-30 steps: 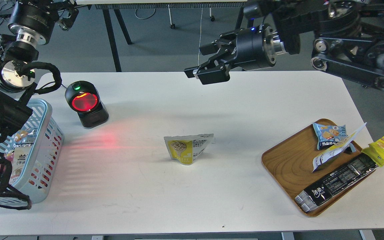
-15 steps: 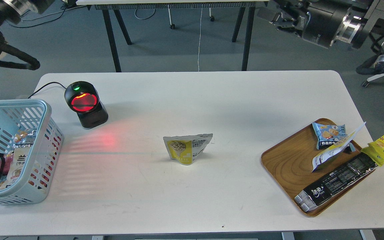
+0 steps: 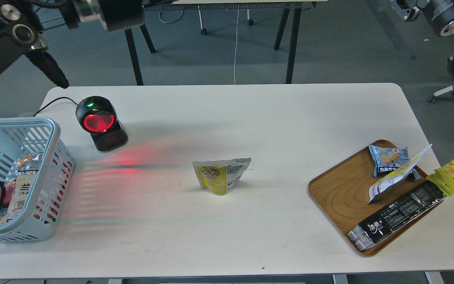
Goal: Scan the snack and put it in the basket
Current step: 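Reach the left gripper to the yellow bag and grasp it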
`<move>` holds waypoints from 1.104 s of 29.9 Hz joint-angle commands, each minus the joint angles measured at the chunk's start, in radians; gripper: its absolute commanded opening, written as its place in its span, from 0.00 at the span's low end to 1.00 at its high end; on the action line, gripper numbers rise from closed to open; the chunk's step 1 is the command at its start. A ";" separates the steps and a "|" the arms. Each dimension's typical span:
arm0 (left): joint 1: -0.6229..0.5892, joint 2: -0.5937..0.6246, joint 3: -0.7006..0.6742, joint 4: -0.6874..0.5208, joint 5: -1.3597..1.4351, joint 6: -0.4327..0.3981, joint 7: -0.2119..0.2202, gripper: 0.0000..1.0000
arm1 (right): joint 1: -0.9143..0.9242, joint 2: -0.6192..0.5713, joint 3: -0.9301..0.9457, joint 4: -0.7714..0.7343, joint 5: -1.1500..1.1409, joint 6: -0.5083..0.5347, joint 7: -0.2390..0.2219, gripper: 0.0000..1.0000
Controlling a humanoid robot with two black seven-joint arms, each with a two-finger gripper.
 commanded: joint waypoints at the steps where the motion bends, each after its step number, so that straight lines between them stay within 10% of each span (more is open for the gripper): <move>1: -0.002 -0.008 0.058 -0.089 0.156 0.000 -0.006 1.00 | -0.071 0.019 0.063 -0.037 0.076 0.013 0.000 0.99; 7: 0.011 -0.031 0.140 -0.203 0.489 0.000 -0.012 0.95 | -0.166 0.124 0.087 -0.056 0.078 0.053 -0.137 0.99; 33: 0.262 -0.077 0.261 -0.270 0.996 0.000 -0.010 0.65 | -0.172 0.191 0.117 -0.134 0.072 0.067 -0.136 0.99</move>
